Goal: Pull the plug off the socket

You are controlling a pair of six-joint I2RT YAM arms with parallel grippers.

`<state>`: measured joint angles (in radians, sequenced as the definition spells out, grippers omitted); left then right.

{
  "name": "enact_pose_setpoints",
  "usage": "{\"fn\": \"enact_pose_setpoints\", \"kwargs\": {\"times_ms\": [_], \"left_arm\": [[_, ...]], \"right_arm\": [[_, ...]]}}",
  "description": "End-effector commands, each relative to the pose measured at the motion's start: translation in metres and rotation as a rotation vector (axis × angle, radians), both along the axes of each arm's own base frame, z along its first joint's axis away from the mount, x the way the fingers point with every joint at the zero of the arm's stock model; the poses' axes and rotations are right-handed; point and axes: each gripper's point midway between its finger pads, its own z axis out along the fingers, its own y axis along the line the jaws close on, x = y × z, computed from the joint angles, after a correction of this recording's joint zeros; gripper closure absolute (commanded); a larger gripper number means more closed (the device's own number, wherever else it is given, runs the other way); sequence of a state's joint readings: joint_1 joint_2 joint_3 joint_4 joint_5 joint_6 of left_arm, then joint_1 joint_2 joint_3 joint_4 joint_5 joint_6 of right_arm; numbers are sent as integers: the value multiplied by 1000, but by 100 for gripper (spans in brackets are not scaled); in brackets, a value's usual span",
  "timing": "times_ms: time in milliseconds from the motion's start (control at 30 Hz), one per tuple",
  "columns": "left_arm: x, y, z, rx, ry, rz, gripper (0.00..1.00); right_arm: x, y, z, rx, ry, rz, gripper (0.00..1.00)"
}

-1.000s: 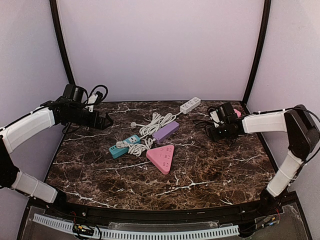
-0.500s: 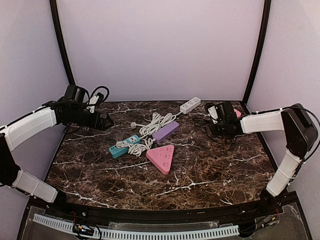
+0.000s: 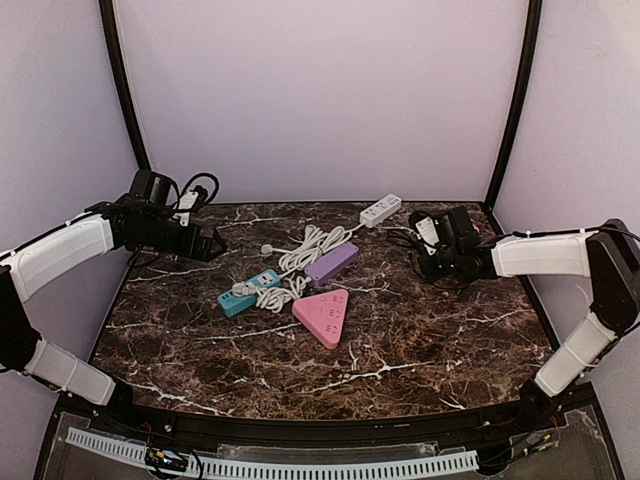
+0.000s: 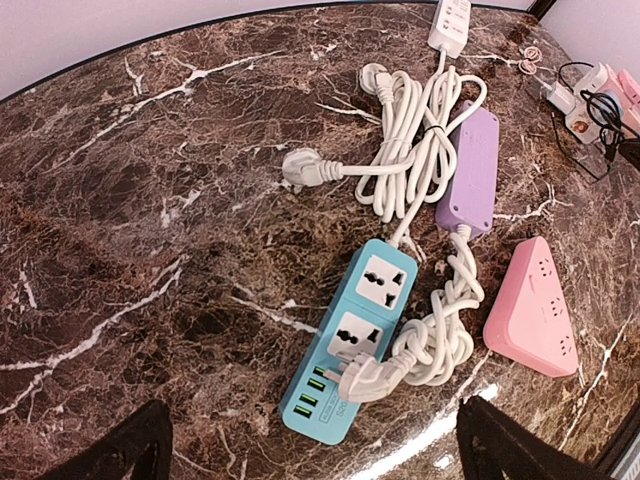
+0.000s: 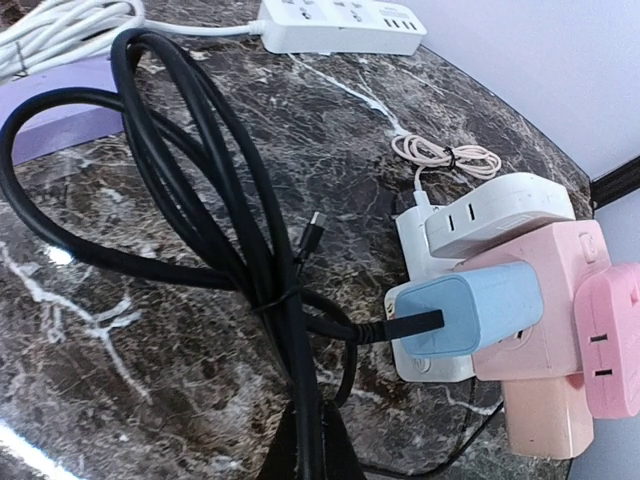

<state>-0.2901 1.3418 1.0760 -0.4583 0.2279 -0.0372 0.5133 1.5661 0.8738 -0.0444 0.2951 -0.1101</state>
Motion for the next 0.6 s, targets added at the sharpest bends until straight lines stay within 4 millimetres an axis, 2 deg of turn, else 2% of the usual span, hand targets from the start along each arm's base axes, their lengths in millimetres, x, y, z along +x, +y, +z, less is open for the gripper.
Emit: {"fn": "enact_pose_setpoints", "kwargs": {"times_ms": [0, 300, 433, 567], "left_arm": [[-6, -1, 1, -11, -3, -11, 1], [-6, -2, -2, -19, 13, -14, 1], [-6, -2, -3, -15, 15, -13, 1], [-6, -2, -2, -15, 15, -14, 1]], "right_arm": [[-26, 22, 21, 122, 5, 47, 100], [-74, 39, 36, 268, 67, 95, 100], [-99, 55, 40, 317, 94, 138, 100], [-125, 73, 34, 324, 135, 184, 100]]}}
